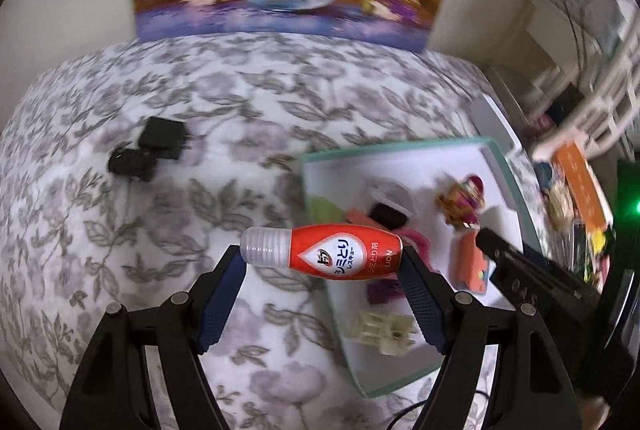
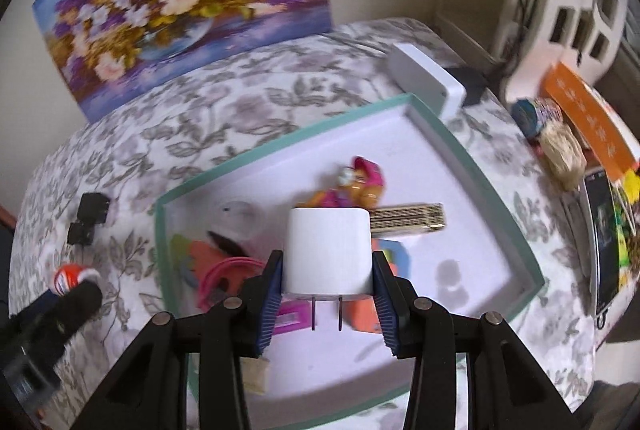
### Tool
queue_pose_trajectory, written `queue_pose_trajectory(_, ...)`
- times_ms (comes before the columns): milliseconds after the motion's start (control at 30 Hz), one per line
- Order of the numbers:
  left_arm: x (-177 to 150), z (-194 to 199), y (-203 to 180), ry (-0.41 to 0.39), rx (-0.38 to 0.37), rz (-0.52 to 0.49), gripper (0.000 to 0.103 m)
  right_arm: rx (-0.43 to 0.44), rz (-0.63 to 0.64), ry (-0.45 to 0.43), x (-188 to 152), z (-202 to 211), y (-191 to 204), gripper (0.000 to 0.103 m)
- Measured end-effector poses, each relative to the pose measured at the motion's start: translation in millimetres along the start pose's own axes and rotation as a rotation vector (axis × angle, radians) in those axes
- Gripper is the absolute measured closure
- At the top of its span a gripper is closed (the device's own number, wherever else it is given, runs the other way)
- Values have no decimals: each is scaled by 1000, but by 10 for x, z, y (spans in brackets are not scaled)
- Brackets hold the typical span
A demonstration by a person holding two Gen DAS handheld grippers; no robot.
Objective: Organize rigid objects
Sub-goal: 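Carry the bottle with the left gripper and the white charger with the right to the tray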
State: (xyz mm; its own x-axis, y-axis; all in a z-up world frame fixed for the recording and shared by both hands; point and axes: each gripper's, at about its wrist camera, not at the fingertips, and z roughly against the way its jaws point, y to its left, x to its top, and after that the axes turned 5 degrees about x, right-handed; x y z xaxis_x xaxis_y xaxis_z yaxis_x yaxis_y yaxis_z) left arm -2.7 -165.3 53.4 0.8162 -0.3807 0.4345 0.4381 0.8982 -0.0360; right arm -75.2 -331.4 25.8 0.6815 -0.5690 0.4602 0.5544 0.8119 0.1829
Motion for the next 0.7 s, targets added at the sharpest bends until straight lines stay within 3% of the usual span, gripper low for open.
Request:
queue_pose_trajectory(400,-140,-141,-601,21,23,-138,25,-18,-83,15,11,-20,-452,58)
queue_pose_trajectory(700,-218,-229,-829,25,46,-225,25,-1,-132,43,-20,-72,-622,58)
